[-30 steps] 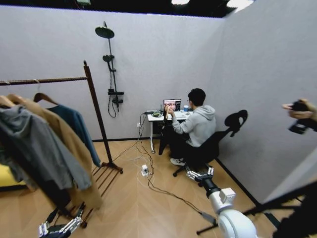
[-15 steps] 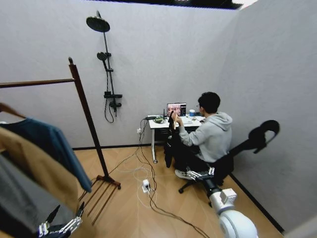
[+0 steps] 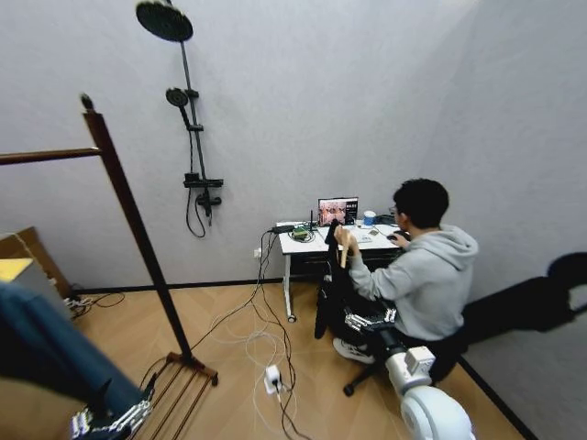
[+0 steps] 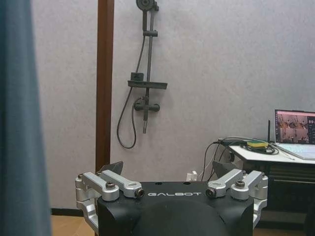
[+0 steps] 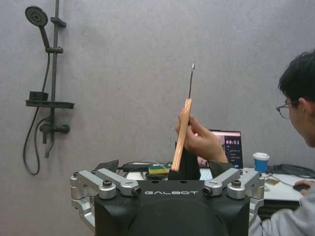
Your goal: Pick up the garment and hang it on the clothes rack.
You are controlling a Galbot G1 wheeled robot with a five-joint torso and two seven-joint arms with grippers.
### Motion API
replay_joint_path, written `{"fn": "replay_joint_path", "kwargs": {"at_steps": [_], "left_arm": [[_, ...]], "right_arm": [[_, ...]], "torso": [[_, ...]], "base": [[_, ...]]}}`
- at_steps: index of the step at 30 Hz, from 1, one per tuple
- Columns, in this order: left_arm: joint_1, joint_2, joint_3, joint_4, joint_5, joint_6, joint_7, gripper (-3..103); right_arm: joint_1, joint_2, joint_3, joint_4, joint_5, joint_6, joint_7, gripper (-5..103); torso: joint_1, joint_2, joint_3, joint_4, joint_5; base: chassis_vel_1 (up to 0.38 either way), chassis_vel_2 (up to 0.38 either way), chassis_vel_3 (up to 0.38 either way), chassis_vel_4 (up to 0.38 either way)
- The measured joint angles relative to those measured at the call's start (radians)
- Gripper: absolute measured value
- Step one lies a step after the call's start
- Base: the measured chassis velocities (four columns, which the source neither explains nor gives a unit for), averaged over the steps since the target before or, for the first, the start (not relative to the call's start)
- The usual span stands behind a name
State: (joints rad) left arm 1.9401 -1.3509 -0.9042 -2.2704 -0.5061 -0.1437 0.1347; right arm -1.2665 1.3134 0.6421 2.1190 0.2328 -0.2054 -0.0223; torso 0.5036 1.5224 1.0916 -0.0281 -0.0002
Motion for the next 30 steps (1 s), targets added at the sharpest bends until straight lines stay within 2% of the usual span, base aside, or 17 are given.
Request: {"fn": "replay_joint_path", "kwargs": {"at_steps": [2, 4, 8, 13, 19, 21, 23, 25, 27, 28, 30], "left_arm": [[0.0, 0.0, 0.0, 0.0, 0.0, 0.0, 0.0, 100], [0.0, 0.0, 0.0, 0.0, 0.0, 0.0, 0.0, 100], [0.0, 0.0, 0.0, 0.0, 0.0, 0.0, 0.0, 100], [0.0, 0.0, 0.0, 0.0, 0.0, 0.0, 0.0, 100], [0.0, 0.0, 0.0, 0.0, 0.0, 0.0, 0.0, 100], [0.0, 0.0, 0.0, 0.0, 0.0, 0.0, 0.0, 100], [0.0, 0.0, 0.0, 0.0, 0.0, 0.0, 0.0, 100], [0.0, 0.0, 0.0, 0.0, 0.0, 0.0, 0.0, 100], [0.0, 0.0, 0.0, 0.0, 0.0, 0.0, 0.0, 100], [0.0, 0.0, 0.0, 0.0, 0.0, 0.0, 0.0, 100], [0.0, 0.0, 0.0, 0.0, 0.0, 0.0, 0.0, 100]], "right_arm": [[0.019, -0.004, -0.002, -0.01, -0.001, -0.001, 0.001, 100], [0.114, -0.017, -0.016, -0.071, 0.0, -0.006, 0.004, 100], [0.255, -0.039, -0.05, -0.198, -0.001, -0.003, 0.013, 100], [0.421, -0.083, -0.093, -0.381, 0.0, 0.033, 0.02, 100], [0.518, -0.111, -0.118, -0.522, 0.008, 0.084, 0.007, 100], [0.536, -0.118, -0.122, -0.554, 0.009, 0.103, -0.014, 96], [0.548, -0.127, -0.129, -0.578, 0.012, 0.132, -0.042, 85], [0.551, -0.133, -0.133, -0.583, 0.015, 0.146, -0.06, 85], [0.553, -0.142, -0.14, -0.584, 0.025, 0.166, -0.085, 75], [0.553, -0.142, -0.14, -0.584, 0.025, 0.166, -0.085, 75], [0.553, -0.147, -0.143, -0.567, 0.05, 0.166, -0.098, 64]], "torso": [[0.0, 0.0, 0.0, -0.0003, 0.0], [-0.001, 0.0, 0.0, -0.0013, 0.0], [-0.002, 0.001, 0.0, -0.0006, 0.0006], [-0.003, 0.001, -0.001, -0.0003, 0.0005], [-0.001, 0.001, 0.0, -0.0006, 0.0004], [-0.001, 0.0, 0.0, -0.0005, 0.0002], [-0.001, 0.0, 0.0, -0.0006, 0.0004], [-0.001, 0.001, 0.0, -0.0007, 0.0003], [-0.001, 0.001, 0.0, -0.0007, 0.0001], [-0.001, 0.001, 0.0, -0.0007, 0.0001], [-0.001, 0.001, 0.0, -0.0006, 0.0002]], "base": [[-0.179, 0.182, 0.131, 0.011], [-0.13, 0.057, 0.021, -0.05], [0.035, -0.001, -0.056, 0.001], [0.07, -0.036, -0.037, 0.061], [0.0, 0.0, 0.0, 0.0], [0.0, 0.0, 0.0, 0.0], [0.0, 0.0, 0.0, 0.0], [0.0, 0.0, 0.0, 0.0], [0.0, 0.0, 0.0, 0.0], [0.0, 0.0, 0.0, 0.0], [0.0, 0.0, 0.0, 0.0]]}}
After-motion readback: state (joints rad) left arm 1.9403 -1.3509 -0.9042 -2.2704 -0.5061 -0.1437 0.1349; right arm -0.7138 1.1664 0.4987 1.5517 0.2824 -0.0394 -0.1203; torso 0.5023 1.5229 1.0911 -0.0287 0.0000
